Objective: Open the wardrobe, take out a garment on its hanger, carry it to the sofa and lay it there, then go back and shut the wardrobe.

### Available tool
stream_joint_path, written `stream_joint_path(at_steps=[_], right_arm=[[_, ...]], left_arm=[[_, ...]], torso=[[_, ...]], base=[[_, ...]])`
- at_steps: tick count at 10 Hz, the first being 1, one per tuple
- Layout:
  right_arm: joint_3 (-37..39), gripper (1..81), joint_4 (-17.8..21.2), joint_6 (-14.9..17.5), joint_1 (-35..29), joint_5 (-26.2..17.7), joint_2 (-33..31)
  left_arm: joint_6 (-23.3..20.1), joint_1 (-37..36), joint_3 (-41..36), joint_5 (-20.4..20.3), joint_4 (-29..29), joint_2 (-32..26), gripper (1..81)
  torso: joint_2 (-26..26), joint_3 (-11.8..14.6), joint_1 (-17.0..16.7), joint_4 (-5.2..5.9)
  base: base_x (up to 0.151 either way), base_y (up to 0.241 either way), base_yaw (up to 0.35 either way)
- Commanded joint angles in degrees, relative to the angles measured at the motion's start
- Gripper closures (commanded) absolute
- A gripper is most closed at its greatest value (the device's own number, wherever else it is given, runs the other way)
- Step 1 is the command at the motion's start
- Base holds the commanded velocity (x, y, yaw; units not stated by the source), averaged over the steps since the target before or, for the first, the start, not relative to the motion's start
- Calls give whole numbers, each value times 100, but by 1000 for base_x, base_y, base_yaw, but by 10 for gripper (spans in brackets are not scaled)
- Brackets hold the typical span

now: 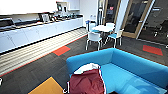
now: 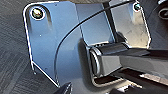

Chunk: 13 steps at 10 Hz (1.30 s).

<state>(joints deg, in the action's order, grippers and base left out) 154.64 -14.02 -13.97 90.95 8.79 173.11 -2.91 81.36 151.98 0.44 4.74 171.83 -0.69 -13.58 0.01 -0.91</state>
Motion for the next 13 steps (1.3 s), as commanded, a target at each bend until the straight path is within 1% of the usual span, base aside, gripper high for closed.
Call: stream_joint_path(at_steps=[1,3,7,9,10,13], right_arm=[[74,10,1998,1774,-90,-246,-1],[-294,10,1947,1854,-186,-246,-230],[-58,10,1938,1959,-336,-343,-133],[-197,10,1869,1986,-292,-317,-220],[-485,10,1746,1986,-257,-281,-360],[-1585,10,1700,1995,-231,-272,-1029]], left_arm=[[-25,-134,-63,421,18,-43,10],[-25,-133,-63,422,27,-26,10],[-25,-133,-63,413,27,-25,10],[-25,-116,-63,413,18,-42,10],[-25,-116,-71,414,18,-43,10],[-25,-81,-168,413,18,-104,10]], torso=[[0,0,0,0],[0,0,0,0],[0,0,0,0],[0,0,2,0],[0,0,0,0],[0,0,0,0]], base=[[0,0,231],[0,0,231],[0,0,231],[0,0,231],[0,0,231],[0,0,231]])
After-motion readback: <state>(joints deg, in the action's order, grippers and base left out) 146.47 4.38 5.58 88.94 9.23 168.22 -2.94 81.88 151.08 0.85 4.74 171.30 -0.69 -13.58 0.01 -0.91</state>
